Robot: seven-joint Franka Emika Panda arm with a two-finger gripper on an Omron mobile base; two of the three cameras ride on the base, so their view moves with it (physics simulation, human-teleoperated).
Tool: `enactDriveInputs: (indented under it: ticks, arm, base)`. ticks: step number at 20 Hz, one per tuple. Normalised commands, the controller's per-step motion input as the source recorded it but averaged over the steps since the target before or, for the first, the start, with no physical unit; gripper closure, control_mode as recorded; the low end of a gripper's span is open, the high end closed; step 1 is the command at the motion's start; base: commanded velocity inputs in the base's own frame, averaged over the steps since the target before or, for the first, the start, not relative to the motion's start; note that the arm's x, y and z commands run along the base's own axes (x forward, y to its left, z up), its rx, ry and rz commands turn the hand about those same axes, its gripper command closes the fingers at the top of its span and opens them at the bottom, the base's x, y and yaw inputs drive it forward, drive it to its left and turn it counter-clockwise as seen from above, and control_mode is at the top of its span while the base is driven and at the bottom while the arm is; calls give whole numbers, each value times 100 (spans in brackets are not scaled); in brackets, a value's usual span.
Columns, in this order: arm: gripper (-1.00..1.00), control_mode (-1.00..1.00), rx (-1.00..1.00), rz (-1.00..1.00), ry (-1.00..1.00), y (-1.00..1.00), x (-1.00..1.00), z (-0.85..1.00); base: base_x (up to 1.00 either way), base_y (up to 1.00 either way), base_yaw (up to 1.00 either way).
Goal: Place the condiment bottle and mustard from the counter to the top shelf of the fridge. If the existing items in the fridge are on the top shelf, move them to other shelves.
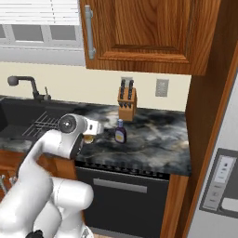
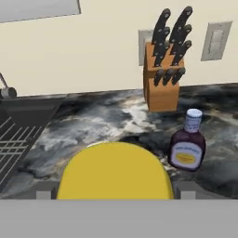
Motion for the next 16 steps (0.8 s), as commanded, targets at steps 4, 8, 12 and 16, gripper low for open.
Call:
enactDriveInputs:
  ticks: [4, 8, 12, 16]
  arm:
    - [100, -100, -1, 0, -9, 14, -100, 100]
    - [100, -100, 0, 0, 0, 5, -100, 100]
    - [100, -100, 0, 0, 6, 1, -100, 100]
    - [100, -100, 0, 0, 9, 1, -100, 100]
  base:
    - [0, 0, 0]
    - [0, 0, 0]
    - [0, 0, 0]
    - [0, 0, 0]
